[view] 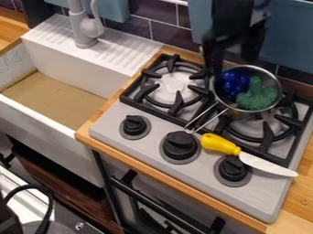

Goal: Placed the blue object on the silver pot

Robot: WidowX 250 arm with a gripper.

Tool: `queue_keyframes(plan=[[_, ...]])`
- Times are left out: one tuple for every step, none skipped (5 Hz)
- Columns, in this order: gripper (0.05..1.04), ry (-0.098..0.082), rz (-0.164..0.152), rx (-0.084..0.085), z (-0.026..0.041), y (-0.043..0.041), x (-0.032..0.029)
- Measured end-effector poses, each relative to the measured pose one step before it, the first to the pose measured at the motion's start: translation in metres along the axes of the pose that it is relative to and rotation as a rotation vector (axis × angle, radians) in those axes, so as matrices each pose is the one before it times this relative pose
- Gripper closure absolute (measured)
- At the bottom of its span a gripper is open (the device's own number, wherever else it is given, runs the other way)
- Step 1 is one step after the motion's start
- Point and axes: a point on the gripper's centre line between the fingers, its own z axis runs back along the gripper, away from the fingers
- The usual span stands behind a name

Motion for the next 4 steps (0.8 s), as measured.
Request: queue_keyframes(plan=[[0.084, -0.0019, -0.2068, -0.0516, 0.00685, 0.00600, 0.00507], [0.084, 0.0674, -0.2131, -0.0186, 0.01024, 0.00540, 0.00472], [0.085, 0.0284, -0.1481, 0.0261, 0.00331, 0.00965, 0.00638], [0.085, 0.0106, -0.0718, -0.0049, 0.00260, 0.00647, 0.00369]])
